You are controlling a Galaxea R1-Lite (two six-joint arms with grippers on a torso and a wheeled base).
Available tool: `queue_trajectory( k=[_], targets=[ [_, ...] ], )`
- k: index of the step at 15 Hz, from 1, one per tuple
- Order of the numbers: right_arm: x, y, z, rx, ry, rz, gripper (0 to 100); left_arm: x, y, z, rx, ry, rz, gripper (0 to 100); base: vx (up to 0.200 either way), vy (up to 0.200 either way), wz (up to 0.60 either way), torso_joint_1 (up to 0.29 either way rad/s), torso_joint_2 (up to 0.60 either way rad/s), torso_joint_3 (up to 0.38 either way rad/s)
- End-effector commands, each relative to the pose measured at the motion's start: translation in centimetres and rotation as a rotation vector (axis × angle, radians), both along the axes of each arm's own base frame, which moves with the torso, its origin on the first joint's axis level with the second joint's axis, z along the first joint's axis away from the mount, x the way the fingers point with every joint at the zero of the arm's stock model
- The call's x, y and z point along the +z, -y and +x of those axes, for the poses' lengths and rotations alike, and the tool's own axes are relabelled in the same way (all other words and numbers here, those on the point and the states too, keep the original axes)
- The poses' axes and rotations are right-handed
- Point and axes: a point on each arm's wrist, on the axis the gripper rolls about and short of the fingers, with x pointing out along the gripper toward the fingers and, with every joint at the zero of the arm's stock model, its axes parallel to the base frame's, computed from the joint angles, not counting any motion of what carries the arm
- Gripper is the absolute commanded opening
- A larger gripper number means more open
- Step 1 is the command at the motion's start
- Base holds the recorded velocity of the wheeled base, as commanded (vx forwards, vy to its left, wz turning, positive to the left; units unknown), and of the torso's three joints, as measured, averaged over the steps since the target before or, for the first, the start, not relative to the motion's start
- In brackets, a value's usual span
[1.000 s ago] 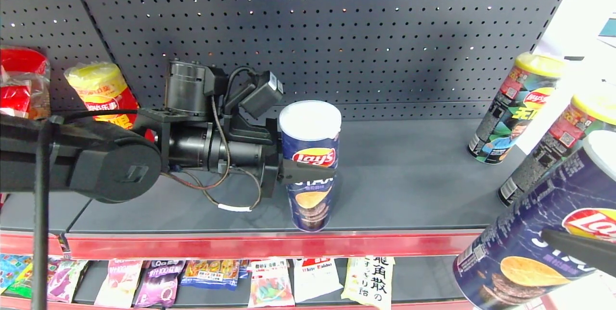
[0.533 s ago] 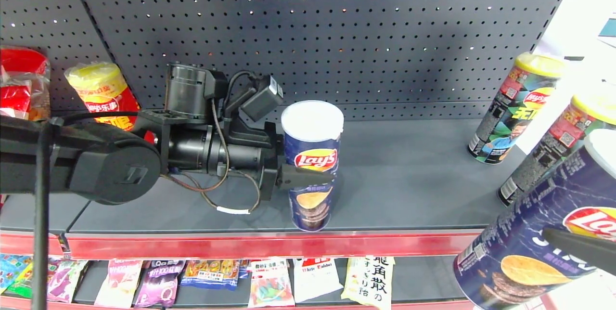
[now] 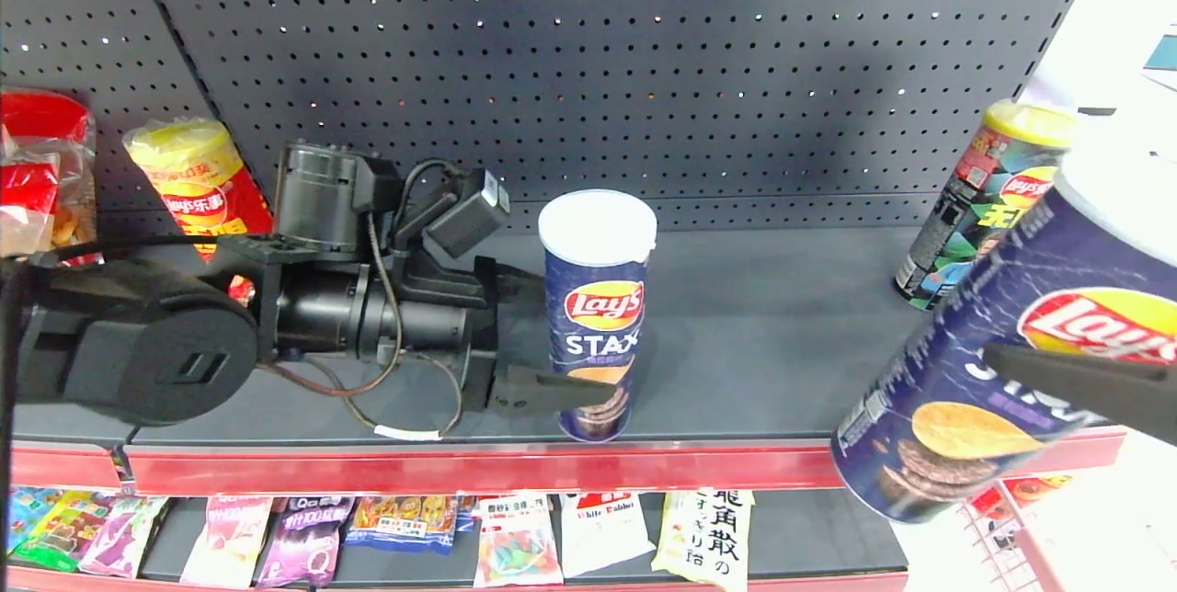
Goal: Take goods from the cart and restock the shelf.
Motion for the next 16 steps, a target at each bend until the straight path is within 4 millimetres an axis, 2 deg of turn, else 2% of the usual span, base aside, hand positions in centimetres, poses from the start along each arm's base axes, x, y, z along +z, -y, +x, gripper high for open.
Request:
queue_trajectory(
  k=[1, 2, 3, 4, 5, 6, 9, 13, 16],
  targets=[
    [1.0, -3.3, 4.9, 0.052, -0.05, -0.028, 0, 0.3, -3.4, -3.0, 0.072, -0.002, 0.008, 100, 0.0, 0.0, 0.0, 0.0, 0.0, 0.0],
    [1.1, -3.4, 5.0, 0.054, -0.05, -0.028, 0, 0.2, -3.5, -3.1, 0.073, -0.003, 0.009, 100, 0.0, 0.0, 0.0, 0.0, 0.0, 0.0],
    [1.5, -6.0, 7.9, 0.097, -0.066, -0.037, 0, 0.3, -5.6, -4.4, 0.133, 0.0, 0.008, 100, 0.0, 0.0, 0.0, 0.0, 0.0, 0.0],
    [1.5, -7.0, 9.6, 0.1, -0.062, -0.035, 0, 0.4, -6.4, -4.8, 0.162, 0.003, 0.008, 100, 0.0, 0.0, 0.0, 0.0, 0.0, 0.0],
    [1.4, -7.4, 10.3, 0.101, -0.058, -0.032, 0, 0.4, -6.7, -5.0, 0.177, 0.005, 0.009, 100, 0.0, 0.0, 0.0, 0.0, 0.0, 0.0],
    [1.1, -8.8, 12.7, 0.104, -0.046, -0.026, 0, 0.0, -7.9, -6.0, 0.239, -0.001, 0.025, 100, 0.0, 0.0, 0.0, 0.0, 0.0, 0.0],
    [0.6, -11.1, 16.7, 0.164, -0.035, -0.003, 0, 0.2, -9.5, -8.8, 0.337, -0.053, -0.002, 100, 0.0, 0.0, 0.0, 0.0, 0.0, 0.0],
    [-0.4, -13.3, 20.7, 0.2, -0.017, -0.007, 0, 0.7, -10.1, -10.2, 0.453, -0.054, -0.009, 100, 0.0, 0.0, 0.0, 0.0, 0.0, 0.0],
    [-0.3, -14.1, 22.1, 0.231, 0.002, 0.005, 0, 0.8, -10.2, -10.2, 0.471, -0.069, -0.018, 100, 0.0, 0.0, 0.0, 0.0, 0.0, 0.0]
  ],
)
